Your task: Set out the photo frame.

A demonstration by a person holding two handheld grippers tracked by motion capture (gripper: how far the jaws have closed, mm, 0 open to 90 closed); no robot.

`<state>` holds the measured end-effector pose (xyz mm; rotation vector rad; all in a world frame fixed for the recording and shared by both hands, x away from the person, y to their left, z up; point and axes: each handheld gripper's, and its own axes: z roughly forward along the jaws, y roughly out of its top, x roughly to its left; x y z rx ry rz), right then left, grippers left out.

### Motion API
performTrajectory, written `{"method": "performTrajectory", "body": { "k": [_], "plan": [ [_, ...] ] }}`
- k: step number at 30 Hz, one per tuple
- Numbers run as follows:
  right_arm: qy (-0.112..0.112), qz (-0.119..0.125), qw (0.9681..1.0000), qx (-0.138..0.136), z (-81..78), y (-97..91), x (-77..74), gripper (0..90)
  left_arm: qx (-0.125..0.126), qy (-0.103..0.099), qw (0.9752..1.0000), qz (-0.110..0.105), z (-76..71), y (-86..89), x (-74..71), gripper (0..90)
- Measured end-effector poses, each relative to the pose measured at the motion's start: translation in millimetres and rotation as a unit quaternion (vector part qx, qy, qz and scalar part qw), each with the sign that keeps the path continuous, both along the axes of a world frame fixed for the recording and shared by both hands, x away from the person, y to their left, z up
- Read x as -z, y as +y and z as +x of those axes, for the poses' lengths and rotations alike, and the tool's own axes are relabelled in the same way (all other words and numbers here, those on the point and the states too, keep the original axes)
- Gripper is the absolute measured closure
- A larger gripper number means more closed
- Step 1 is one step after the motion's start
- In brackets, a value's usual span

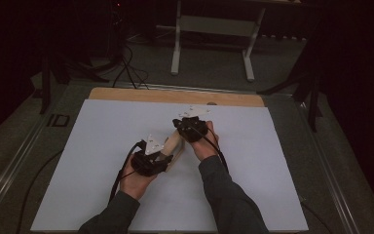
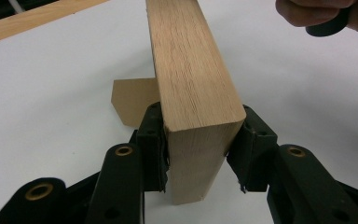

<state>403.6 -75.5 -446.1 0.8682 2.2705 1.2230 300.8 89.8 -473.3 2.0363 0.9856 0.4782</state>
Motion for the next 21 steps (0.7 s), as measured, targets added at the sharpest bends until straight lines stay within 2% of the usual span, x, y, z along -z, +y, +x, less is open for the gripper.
{"method": "performTrajectory", "body": {
  "k": [13,21],
  "plan": [
    [0.0,0.001,1.0,0.005,-0.6,-4.3,0.4,89.8,-0.02,-0.001,0.9998,-0.006,4.7,7.3,0.9,58.9],
    [0.003,-0.003,1.0,0.008,-2.0,-6.3,-0.6,89.8,-0.019,-0.003,0.9998,-0.002,5.9,8.6,0.8,58.7]
  ]
}}
